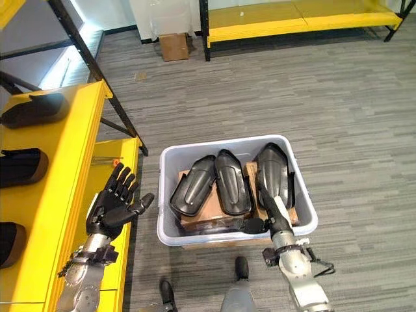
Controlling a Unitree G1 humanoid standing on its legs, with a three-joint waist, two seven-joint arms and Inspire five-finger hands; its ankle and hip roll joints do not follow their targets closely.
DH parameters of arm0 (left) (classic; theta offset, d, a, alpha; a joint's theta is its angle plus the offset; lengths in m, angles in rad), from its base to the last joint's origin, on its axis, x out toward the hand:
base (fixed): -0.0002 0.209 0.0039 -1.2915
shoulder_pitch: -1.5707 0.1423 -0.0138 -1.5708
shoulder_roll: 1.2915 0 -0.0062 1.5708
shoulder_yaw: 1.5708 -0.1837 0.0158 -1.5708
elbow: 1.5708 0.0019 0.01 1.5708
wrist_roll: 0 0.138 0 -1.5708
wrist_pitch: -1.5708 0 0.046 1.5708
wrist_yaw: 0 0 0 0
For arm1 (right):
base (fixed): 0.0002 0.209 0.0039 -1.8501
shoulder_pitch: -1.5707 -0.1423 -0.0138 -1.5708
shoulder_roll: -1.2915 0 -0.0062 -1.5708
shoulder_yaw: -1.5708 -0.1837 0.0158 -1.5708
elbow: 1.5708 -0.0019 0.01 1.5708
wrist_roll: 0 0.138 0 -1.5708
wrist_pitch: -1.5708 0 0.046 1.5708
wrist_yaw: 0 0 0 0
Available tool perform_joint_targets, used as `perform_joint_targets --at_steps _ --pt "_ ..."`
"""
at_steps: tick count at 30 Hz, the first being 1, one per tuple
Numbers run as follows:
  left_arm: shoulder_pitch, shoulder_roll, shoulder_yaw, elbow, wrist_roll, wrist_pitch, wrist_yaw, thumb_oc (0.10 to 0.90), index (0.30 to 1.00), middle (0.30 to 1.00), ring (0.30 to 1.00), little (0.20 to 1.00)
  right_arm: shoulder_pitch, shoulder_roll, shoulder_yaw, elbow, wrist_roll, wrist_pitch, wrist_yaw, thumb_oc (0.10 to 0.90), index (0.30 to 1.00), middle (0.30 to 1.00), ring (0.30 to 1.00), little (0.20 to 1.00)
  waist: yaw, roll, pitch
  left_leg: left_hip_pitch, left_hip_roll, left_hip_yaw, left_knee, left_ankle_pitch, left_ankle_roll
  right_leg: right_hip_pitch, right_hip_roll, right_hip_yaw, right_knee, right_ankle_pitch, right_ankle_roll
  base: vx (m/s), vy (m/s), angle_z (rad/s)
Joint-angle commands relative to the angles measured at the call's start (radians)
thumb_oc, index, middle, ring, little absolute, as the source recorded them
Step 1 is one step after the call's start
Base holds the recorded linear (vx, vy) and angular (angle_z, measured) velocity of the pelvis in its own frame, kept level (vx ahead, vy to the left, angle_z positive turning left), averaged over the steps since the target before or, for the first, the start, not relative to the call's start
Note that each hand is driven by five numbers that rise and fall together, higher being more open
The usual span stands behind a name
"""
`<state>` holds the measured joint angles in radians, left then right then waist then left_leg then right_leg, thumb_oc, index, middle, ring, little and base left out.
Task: Move parts from the plastic box to the shelf.
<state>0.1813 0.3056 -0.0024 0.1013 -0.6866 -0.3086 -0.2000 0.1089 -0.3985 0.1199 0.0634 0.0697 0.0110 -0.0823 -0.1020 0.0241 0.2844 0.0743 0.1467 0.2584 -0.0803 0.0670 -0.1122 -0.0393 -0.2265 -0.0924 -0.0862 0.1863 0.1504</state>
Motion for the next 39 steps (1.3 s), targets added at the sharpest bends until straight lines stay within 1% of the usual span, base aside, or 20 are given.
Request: perform_joint_targets --at_steps 1,4,7,11,15,16,18,20,21,23,25,26,30,34,39 --pt "-0.059 0.031 0.042 -0.115 -0.016 -0.076 -0.016 0.900 1.000 1.000 1.000 1.000 -0.116 -0.049 -0.036 -0.110 0.003 -0.070 -0.050 0.900 1.000 1.000 1.000 1.000 -0.017 -0.004 -0.067 0.027 0.056 0.017 -0.007 0.009 -0.022 0.046 0.071 -0.045 -0.001 -0.065 -0.002 0.00 0.030 0.04" --pt "-0.058 0.034 0.038 -0.126 -0.007 -0.064 -0.018 0.900 1.000 1.000 1.000 1.000 -0.113 -0.040 -0.037 -0.112 -0.003 -0.071 -0.056 0.900 1.000 1.000 1.000 1.000 -0.012 -0.009 -0.067 0.030 0.049 0.016 -0.007 -0.002 -0.016 0.047 0.069 -0.043 -0.001 -0.065 0.004 0.00 0.001 0.07" --pt "-0.053 0.041 0.037 -0.136 -0.005 -0.059 -0.011 0.900 1.000 1.000 1.000 1.000 -0.106 -0.032 -0.038 -0.125 -0.025 -0.058 -0.062 0.900 1.000 1.000 1.000 1.000 -0.003 -0.017 -0.067 0.035 0.039 0.017 -0.007 -0.015 -0.007 0.053 0.068 -0.044 -0.001 -0.070 0.010 0.00 0.000 0.00" --pt "-0.050 0.046 0.041 -0.136 -0.012 -0.047 -0.013 0.900 1.000 1.000 1.000 1.000 -0.108 -0.031 -0.037 -0.119 -0.050 -0.047 -0.100 0.900 1.000 1.000 1.000 1.000 0.011 -0.027 -0.067 0.041 0.037 0.019 -0.007 -0.022 -0.003 0.067 0.070 -0.051 -0.001 -0.077 0.009 0.03 -0.037 0.06" --pt "-0.055 0.053 0.038 -0.151 -0.042 -0.027 -0.037 0.900 1.000 1.000 1.000 1.000 -0.123 -0.043 -0.040 -0.112 -0.004 -0.029 -0.071 0.900 1.000 1.000 1.000 1.000 0.024 -0.035 -0.057 0.032 0.042 0.019 -0.007 -0.020 -0.004 0.065 0.072 -0.056 -0.001 -0.081 0.009 0.00 -0.068 -0.03" --pt "-0.057 0.054 0.038 -0.153 -0.044 -0.025 -0.040 0.900 1.000 1.000 1.000 1.000 -0.125 -0.044 -0.040 -0.111 -0.004 -0.029 -0.074 0.900 1.000 1.000 1.000 1.000 0.025 -0.035 -0.055 0.031 0.043 0.019 -0.007 -0.019 -0.004 0.063 0.073 -0.056 -0.001 -0.080 0.009 -0.04 -0.081 -0.01" --pt "-0.066 0.056 0.026 -0.174 -0.043 -0.001 -0.075 0.900 1.000 1.000 1.000 1.000 -0.147 -0.054 -0.042 -0.103 -0.025 -0.026 -0.112 0.900 1.000 1.000 1.000 1.000 0.033 -0.035 -0.041 0.020 0.051 0.020 -0.007 -0.013 -0.007 0.054 0.075 -0.057 -0.001 -0.078 0.008 -0.04 -0.076 0.03" --pt "-0.067 0.057 0.021 -0.180 -0.041 0.005 -0.078 0.900 1.000 1.000 1.000 1.000 -0.150 -0.058 -0.045 -0.104 -0.031 -0.024 -0.120 0.900 1.000 1.000 1.000 1.000 0.033 -0.035 -0.038 0.018 0.052 0.020 -0.007 -0.012 -0.008 0.052 0.075 -0.056 -0.001 -0.077 0.008 -0.01 -0.038 0.01" --pt "-0.070 0.060 0.006 -0.187 -0.044 0.015 -0.073 0.900 1.000 1.000 1.000 1.000 -0.157 -0.065 -0.051 -0.104 -0.036 -0.005 -0.118 0.900 1.000 1.000 1.000 1.000 0.033 -0.034 -0.033 0.013 0.053 0.021 -0.007 -0.010 -0.008 0.047 0.076 -0.055 -0.001 -0.076 0.008 -0.03 -0.041 0.00" --pt "-0.091 0.071 -0.012 -0.180 -0.049 0.024 -0.071 0.900 1.000 1.000 1.000 1.000 -0.175 -0.081 -0.051 -0.096 -0.036 0.057 -0.088 0.900 1.000 1.000 1.000 1.000 0.030 -0.032 -0.022 -0.001 0.055 0.022 -0.007 -0.007 -0.010 0.031 0.075 -0.051 -0.001 -0.074 0.008 -0.07 -0.042 -0.02" --pt "-0.110 0.080 -0.028 -0.181 -0.043 0.030 -0.077 0.900 1.000 1.000 1.000 1.000 -0.195 -0.090 -0.043 -0.076 -0.018 0.083 -0.099 0.900 1.000 1.000 1.000 1.000 0.028 -0.032 -0.012 -0.010 0.058 0.024 -0.007 -0.003 -0.011 0.020 0.076 -0.049 -0.001 -0.071 0.007 -0.09 -0.035 -0.04" --pt "-0.127 0.086 -0.047 -0.186 -0.041 0.039 -0.093 0.900 1.000 1.000 1.000 1.000 -0.212 -0.096 -0.041 -0.025 -0.008 0.098 -0.098 0.900 1.000 1.000 1.000 1.000 0.026 -0.028 0.003 -0.018 0.060 0.028 -0.007 0.002 -0.012 0.011 0.075 -0.048 -0.001 -0.067 0.007 -0.07 -0.034 -0.04" --pt "-0.141 0.090 -0.065 -0.184 -0.037 0.048 -0.074 0.900 1.000 1.000 1.000 1.000 -0.219 -0.096 -0.045 0.022 -0.053 0.102 -0.107 0.900 1.000 1.000 1.000 1.000 0.021 -0.026 0.018 -0.019 0.060 0.031 -0.007 0.005 -0.011 0.007 0.074 -0.045 -0.001 -0.062 0.007 -0.01 -0.028 -0.01" --pt "-0.152 0.095 -0.063 -0.184 -0.031 0.055 -0.061 0.900 1.000 1.000 1.000 1.000 -0.237 -0.107 -0.056 0.062 -0.078 0.100 -0.125 0.900 1.000 1.000 1.000 1.000 0.018 -0.022 0.036 -0.027 0.059 0.035 -0.007 0.008 -0.010 0.000 0.074 -0.042 -0.001 -0.061 0.004 0.00 0.000 0.00" --pt "-0.161 0.103 -0.060 -0.194 -0.025 0.067 -0.055 0.900 1.000 1.000 1.000 1.000 -0.259 -0.126 -0.072 0.086 -0.107 0.122 -0.147 0.900 1.000 1.000 1.000 1.000 0.018 -0.015 0.059 -0.040 0.056 0.031 -0.007 0.013 -0.010 -0.010 0.074 -0.040 0.003 -0.061 0.002 0.00 0.000 0.00"
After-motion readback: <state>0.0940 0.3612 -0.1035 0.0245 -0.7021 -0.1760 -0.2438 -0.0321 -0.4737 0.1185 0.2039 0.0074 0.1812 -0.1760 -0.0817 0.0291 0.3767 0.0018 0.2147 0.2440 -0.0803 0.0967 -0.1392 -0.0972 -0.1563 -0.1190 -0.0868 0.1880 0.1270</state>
